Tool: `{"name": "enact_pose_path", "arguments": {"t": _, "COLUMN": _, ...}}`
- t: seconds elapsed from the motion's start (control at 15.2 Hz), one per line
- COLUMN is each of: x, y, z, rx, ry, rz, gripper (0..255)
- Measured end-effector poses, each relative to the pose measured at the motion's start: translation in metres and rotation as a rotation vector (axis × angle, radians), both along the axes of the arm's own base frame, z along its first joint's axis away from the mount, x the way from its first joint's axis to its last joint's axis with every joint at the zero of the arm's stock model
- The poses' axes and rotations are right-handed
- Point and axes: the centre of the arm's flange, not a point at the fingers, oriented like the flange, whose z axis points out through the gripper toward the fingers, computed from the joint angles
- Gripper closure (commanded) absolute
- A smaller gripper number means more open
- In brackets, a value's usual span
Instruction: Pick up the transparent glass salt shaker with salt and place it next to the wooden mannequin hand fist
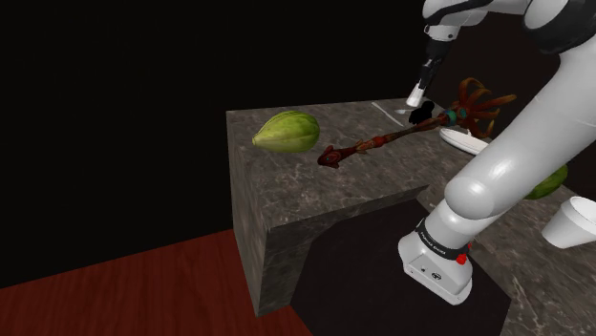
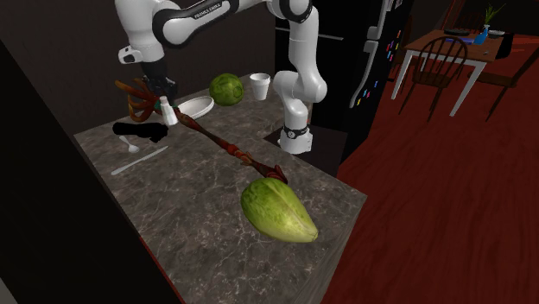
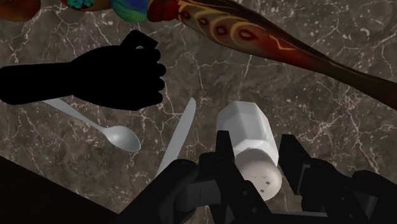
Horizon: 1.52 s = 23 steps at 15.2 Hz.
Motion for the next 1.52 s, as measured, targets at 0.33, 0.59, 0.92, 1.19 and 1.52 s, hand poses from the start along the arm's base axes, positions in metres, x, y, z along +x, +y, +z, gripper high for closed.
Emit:
{"name": "enact_pose_path", "arguments": {"t": 0.33, "x": 0.0, "y": -0.001, "z": -0.025, "rx": 0.0, "ry": 0.0, "rz": 0.0, "gripper": 255}}
{"name": "enact_pose_path", "arguments": {"t": 0.59, "x": -0.001, "y": 0.0, "z": -0.047, "rx": 0.0, "ry": 0.0, "rz": 0.0, "gripper": 255}}
{"name": "enact_pose_path", "arguments": {"t": 0.92, "x": -0.001, "y": -0.001, "z": -0.073, "rx": 0.0, "ry": 0.0, "rz": 0.0, "gripper": 255}}
{"name": "enact_pose_path", "arguments": {"t": 1.19, "x": 0.0, "y": -0.001, "z": -0.096, "rx": 0.0, "ry": 0.0, "rz": 0.0, "gripper": 255}}
{"name": "enact_pose_path", "arguments": {"t": 1.52, "x": -0.001, "y": 0.0, "z": -0.121, "rx": 0.0, "ry": 0.0, "rz": 0.0, "gripper": 255}}
